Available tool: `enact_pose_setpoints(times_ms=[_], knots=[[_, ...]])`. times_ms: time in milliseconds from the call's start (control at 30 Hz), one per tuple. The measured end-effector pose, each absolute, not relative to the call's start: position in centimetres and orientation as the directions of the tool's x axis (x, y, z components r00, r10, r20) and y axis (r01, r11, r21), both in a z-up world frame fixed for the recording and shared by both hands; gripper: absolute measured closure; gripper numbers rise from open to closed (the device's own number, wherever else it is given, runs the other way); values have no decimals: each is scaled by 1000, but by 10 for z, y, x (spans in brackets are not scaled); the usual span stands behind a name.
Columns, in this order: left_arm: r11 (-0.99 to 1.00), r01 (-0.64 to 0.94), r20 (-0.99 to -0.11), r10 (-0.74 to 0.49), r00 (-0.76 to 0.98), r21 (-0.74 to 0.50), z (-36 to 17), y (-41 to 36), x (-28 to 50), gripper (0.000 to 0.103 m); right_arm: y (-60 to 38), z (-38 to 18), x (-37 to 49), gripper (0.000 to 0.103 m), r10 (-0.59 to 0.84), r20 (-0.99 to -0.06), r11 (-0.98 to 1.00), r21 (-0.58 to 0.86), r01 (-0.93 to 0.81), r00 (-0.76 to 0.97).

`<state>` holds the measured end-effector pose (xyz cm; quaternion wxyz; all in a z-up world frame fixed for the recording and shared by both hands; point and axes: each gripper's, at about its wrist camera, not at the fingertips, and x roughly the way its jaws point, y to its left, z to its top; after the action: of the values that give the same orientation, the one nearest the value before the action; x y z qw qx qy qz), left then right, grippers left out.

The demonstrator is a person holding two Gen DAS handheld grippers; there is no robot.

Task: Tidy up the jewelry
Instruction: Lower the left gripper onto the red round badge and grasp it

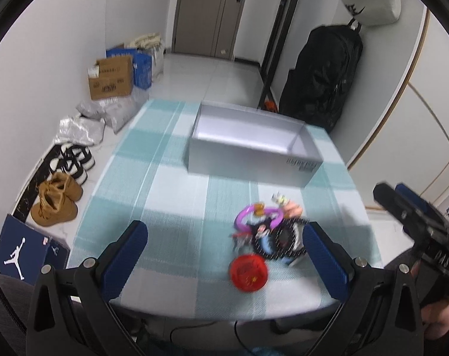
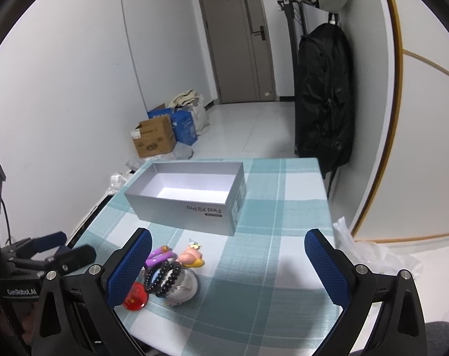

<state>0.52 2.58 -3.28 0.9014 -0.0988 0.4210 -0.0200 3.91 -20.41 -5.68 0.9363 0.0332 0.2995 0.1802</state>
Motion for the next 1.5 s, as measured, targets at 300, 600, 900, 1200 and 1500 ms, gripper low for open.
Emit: enact_pose_setpoints(times_ms=[300,600,900,1200,1500], knots=[[975,33,-857,-207,472,-218,-65,23,10,2,-198,-69,54,0,361,-600,931,191,-310,714],[985,114,-910,-164,380,-129,-82,-7,19,25,-195,-77,63,0,397,-632,916,226,-332,665],[981,190,-900,-121,418,-43,-73,-29,10,69,-199,-79,67,0,418,-637,908,267,-323,647],[980,160,-881,-177,440,-117,-67,-14,16,87,-198,-78,66,0,424,-634,905,274,-325,646],[975,137,-876,-216,431,-173,-70,-11,15,87,-197,-81,66,0,425,-642,905,277,-324,639]])
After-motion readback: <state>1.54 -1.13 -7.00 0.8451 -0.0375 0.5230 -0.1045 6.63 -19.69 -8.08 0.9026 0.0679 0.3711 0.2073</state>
